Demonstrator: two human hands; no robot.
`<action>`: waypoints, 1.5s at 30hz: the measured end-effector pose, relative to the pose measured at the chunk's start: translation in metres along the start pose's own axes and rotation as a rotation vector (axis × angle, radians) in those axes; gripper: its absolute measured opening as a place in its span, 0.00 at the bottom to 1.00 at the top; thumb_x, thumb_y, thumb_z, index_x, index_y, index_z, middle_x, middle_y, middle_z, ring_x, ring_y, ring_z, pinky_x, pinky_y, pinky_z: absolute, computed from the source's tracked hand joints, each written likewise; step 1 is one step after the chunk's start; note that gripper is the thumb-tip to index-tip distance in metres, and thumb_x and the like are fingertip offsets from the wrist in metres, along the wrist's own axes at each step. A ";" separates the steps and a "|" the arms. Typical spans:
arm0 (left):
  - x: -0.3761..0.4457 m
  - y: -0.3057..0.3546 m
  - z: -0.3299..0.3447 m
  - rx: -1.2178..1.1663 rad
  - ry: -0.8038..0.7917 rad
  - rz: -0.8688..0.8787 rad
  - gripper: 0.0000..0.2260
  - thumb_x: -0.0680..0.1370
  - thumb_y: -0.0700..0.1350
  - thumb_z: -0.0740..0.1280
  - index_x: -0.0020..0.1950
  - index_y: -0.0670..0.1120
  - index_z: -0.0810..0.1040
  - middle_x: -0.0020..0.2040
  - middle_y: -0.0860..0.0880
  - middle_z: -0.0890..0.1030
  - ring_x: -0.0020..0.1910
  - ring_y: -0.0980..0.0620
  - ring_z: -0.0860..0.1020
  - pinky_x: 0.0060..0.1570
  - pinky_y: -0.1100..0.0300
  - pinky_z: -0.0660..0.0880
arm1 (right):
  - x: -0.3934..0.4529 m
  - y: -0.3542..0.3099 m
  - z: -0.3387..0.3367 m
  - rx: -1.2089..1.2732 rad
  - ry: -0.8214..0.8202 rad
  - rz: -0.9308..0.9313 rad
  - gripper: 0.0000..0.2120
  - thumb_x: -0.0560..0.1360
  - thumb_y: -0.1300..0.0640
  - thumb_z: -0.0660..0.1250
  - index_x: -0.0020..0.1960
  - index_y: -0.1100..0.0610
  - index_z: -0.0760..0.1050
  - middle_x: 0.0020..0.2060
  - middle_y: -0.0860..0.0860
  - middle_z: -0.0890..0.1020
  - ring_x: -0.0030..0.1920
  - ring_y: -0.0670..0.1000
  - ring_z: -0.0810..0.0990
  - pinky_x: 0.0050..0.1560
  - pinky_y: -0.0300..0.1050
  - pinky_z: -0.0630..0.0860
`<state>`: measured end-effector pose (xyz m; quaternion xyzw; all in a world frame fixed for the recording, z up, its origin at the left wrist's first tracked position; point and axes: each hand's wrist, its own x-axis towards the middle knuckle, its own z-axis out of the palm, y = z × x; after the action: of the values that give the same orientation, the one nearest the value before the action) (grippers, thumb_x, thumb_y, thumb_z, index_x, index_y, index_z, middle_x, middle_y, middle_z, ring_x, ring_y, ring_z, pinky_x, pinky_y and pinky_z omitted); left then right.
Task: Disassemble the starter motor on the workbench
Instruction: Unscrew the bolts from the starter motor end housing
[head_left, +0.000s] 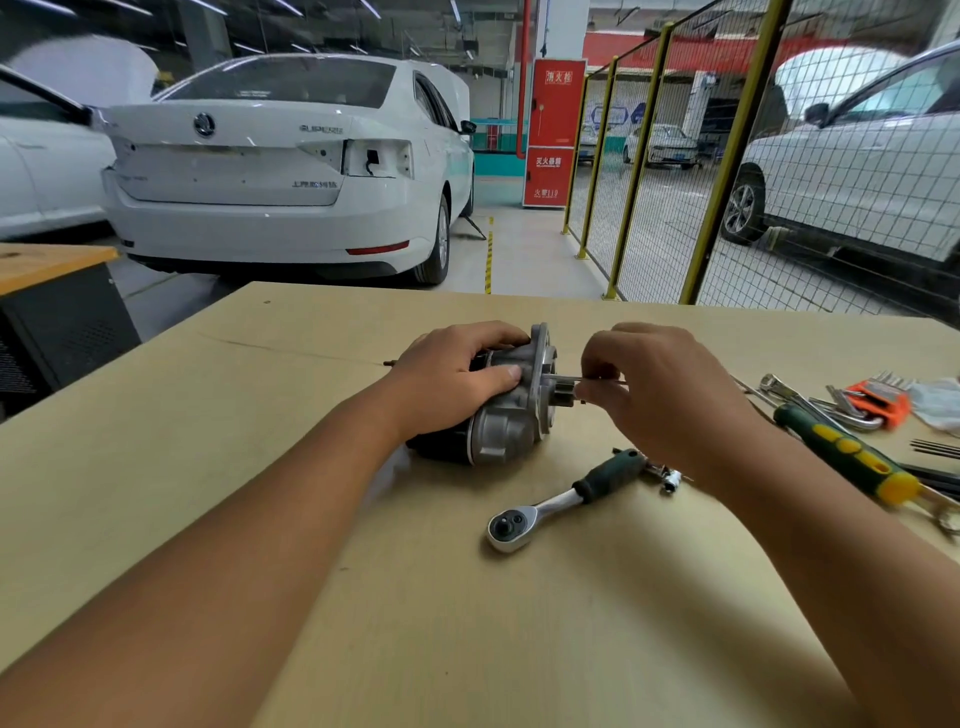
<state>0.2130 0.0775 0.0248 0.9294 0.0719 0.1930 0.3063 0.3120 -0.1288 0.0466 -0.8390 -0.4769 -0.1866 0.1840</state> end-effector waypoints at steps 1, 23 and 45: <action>0.000 0.000 0.000 -0.010 0.004 -0.004 0.22 0.76 0.56 0.63 0.68 0.55 0.79 0.62 0.57 0.83 0.63 0.52 0.79 0.67 0.47 0.73 | 0.000 0.001 0.000 0.052 -0.014 -0.007 0.05 0.78 0.51 0.71 0.48 0.52 0.79 0.41 0.47 0.78 0.42 0.53 0.76 0.41 0.48 0.74; 0.002 -0.002 0.003 -0.022 0.031 -0.009 0.20 0.77 0.56 0.62 0.68 0.55 0.79 0.61 0.57 0.83 0.63 0.52 0.79 0.66 0.46 0.73 | 0.002 0.004 0.005 0.068 -0.028 -0.017 0.10 0.82 0.54 0.64 0.51 0.57 0.82 0.41 0.51 0.77 0.41 0.52 0.73 0.40 0.47 0.68; 0.000 0.001 0.001 0.008 0.011 -0.004 0.22 0.77 0.57 0.61 0.69 0.55 0.79 0.62 0.57 0.83 0.63 0.51 0.79 0.66 0.47 0.73 | 0.003 0.007 0.004 -0.047 -0.075 0.016 0.11 0.82 0.53 0.63 0.52 0.55 0.84 0.45 0.49 0.77 0.44 0.53 0.77 0.46 0.51 0.76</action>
<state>0.2137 0.0768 0.0247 0.9295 0.0761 0.1973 0.3023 0.3202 -0.1275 0.0434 -0.8533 -0.4722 -0.1647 0.1477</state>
